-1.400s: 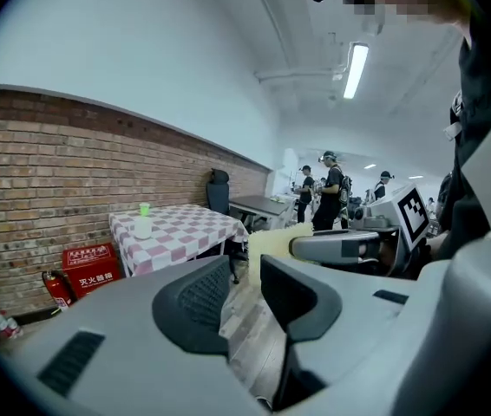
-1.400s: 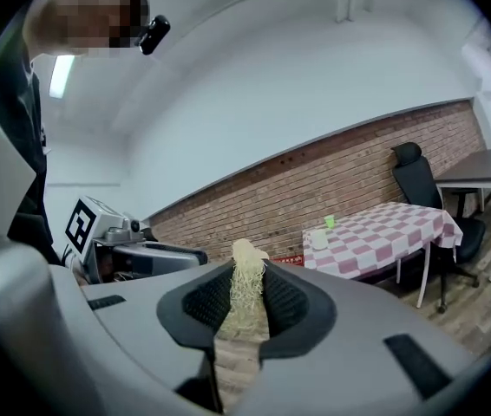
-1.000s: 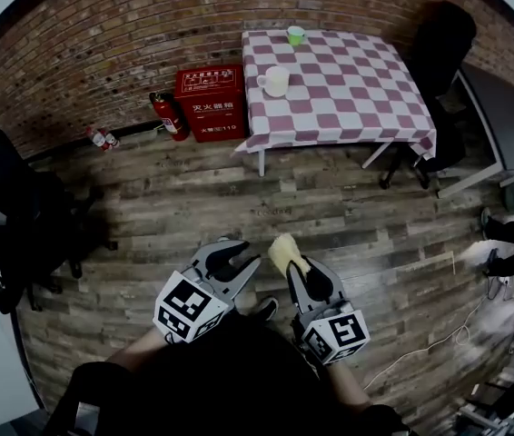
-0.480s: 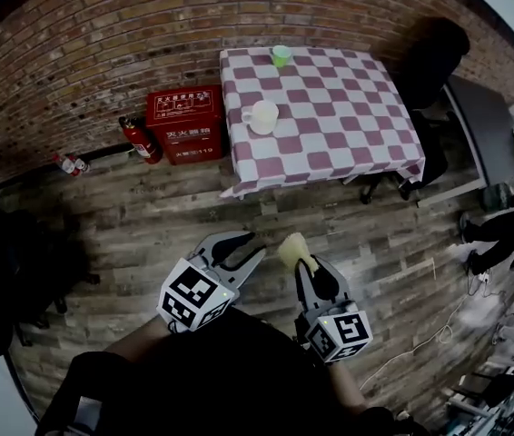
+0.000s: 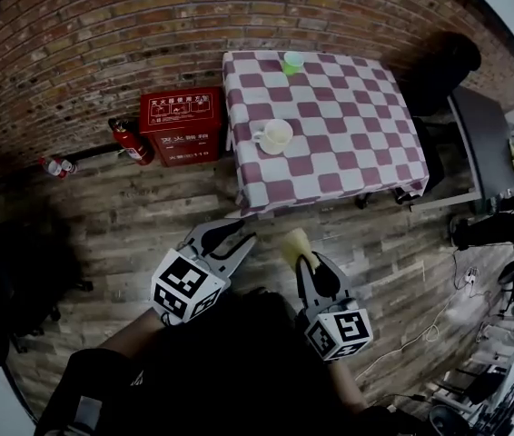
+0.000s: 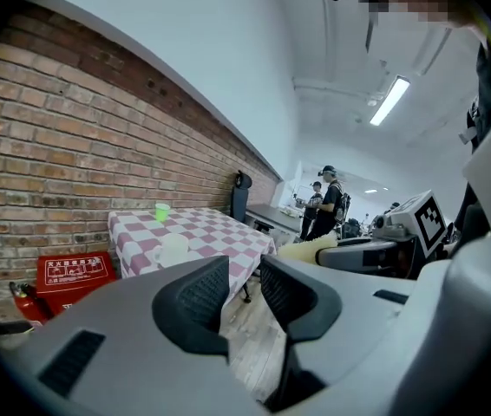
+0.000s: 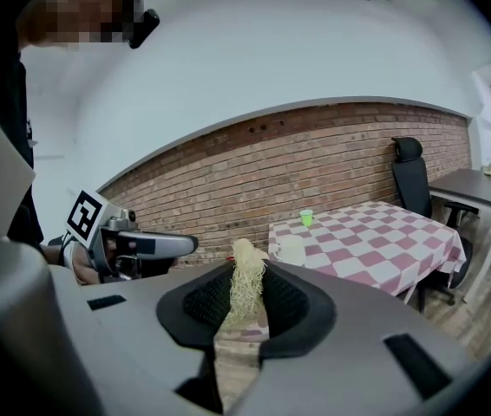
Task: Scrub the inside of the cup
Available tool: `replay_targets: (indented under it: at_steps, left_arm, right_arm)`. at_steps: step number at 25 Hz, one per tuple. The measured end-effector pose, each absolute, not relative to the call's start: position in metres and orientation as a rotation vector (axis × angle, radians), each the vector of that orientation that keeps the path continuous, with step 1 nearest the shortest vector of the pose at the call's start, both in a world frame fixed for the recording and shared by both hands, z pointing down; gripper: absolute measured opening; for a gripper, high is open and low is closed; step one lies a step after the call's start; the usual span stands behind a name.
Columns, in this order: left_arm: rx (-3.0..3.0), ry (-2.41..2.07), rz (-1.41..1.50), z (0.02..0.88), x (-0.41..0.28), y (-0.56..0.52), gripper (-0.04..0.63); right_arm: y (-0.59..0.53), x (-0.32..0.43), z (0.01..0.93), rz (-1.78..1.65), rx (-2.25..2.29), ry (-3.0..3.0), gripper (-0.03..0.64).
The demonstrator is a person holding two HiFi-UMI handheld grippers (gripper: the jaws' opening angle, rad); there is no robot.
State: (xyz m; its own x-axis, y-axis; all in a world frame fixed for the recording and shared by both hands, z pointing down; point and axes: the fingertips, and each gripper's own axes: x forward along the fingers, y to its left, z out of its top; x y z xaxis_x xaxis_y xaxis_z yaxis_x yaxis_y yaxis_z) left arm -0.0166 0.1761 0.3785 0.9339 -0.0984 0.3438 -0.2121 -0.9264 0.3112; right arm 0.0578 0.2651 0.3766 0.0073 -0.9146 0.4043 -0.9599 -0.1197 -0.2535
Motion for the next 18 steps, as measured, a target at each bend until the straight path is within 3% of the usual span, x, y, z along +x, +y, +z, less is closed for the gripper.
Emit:
replay_targets:
  at_steps: [18]
  left_arm:
    - [2.794,-0.657,0.677,0.428,0.076,0.01,0.123]
  right_arm:
    - [0.079,0.212,0.41,0.783,1.877,-2.216,0.092]
